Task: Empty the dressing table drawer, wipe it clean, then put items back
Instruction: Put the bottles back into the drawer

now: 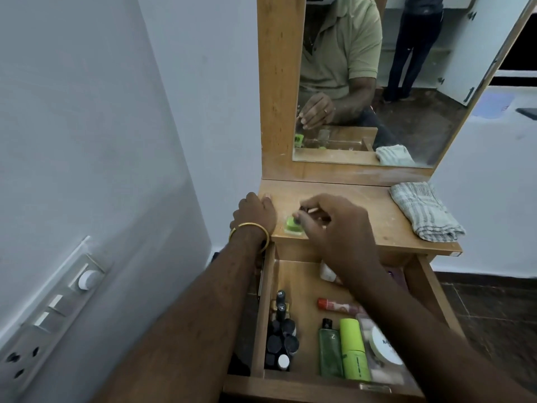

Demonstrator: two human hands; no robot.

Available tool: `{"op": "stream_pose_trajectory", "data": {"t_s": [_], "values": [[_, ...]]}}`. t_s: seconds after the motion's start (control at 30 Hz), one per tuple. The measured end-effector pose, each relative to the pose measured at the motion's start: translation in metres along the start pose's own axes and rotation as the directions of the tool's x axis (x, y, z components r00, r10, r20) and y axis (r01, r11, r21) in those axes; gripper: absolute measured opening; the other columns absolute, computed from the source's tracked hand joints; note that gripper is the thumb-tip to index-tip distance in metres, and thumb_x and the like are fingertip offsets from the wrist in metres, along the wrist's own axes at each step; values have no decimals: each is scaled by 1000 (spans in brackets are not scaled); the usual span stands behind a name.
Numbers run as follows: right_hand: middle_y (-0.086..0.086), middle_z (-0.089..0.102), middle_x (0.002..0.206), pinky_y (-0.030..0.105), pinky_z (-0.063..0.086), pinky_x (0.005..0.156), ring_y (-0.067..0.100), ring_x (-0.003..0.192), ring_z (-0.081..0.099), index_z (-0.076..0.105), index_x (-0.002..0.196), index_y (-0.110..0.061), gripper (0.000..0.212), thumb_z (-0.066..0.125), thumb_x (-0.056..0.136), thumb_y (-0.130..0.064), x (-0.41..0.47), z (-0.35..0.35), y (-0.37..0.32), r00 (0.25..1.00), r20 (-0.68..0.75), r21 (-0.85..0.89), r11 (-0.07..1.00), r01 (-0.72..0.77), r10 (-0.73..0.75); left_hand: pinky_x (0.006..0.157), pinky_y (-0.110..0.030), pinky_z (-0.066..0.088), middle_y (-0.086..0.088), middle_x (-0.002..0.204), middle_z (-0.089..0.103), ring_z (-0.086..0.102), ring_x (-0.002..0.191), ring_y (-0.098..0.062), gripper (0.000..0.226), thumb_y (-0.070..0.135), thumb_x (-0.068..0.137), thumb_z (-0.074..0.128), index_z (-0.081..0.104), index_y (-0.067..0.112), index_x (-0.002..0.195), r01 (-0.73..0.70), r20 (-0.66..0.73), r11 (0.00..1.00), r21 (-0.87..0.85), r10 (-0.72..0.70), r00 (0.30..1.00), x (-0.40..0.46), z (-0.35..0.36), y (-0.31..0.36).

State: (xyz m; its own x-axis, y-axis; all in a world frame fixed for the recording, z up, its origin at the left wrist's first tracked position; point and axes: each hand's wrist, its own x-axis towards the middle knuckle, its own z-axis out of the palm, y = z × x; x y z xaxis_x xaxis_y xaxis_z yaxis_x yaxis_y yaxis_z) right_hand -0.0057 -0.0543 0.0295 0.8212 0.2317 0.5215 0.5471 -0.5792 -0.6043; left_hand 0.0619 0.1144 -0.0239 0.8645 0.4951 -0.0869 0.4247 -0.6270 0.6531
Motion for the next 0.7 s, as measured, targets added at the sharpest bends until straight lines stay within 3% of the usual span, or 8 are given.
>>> {"op": "stream_pose_trajectory", "data": {"t_s": [0.07,0.2,0.4,0.57,0.7], "values": [[-7,69,91,20,55,66,1,75,62,72,101,-19,14,72,87,-22,-23,3,0,995,85,16,998,-57,55,104,-50,37,-16,140,47,45,126,-40,49,42,102,32,44,7,134,7,1,1000,-9,-7,1000,-1,0,0],[-4,69,77,40,56,61,10,69,63,74,86,-16,8,73,85,-23,-48,14,9,994,102,31,999,-44,41,104,-51,37,-15,140,48,46,126,-39,50,44,101,31,45,9,134,19,5,1000,-18,-19,1000,-2,0,0],[-18,55,72,20,37,60,-2,65,48,68,80,-28,8,74,84,-26,-63,31,22,965,255,-43,998,-50,60,102,-51,40,-15,138,50,48,124,-39,51,45,101,31,45,9,134,15,0,1000,-3,-15,1000,-1,0,-2],[-16,52,65,20,36,56,-1,61,48,55,69,-32,24,71,86,-31,-65,44,28,936,341,-53,995,-80,93,102,-51,39,-15,139,49,47,125,-38,52,45,101,31,45,9,135,13,-1,1000,-3,-13,1000,1,1,-1],[-14,56,64,19,39,53,2,60,53,56,65,-31,25,71,86,-31,-68,49,33,923,373,-41,995,-86,96,103,-51,39,-14,139,49,46,125,-38,51,45,100,30,44,10,135,15,3,1000,-11,-15,1000,0,1,-2]]}}
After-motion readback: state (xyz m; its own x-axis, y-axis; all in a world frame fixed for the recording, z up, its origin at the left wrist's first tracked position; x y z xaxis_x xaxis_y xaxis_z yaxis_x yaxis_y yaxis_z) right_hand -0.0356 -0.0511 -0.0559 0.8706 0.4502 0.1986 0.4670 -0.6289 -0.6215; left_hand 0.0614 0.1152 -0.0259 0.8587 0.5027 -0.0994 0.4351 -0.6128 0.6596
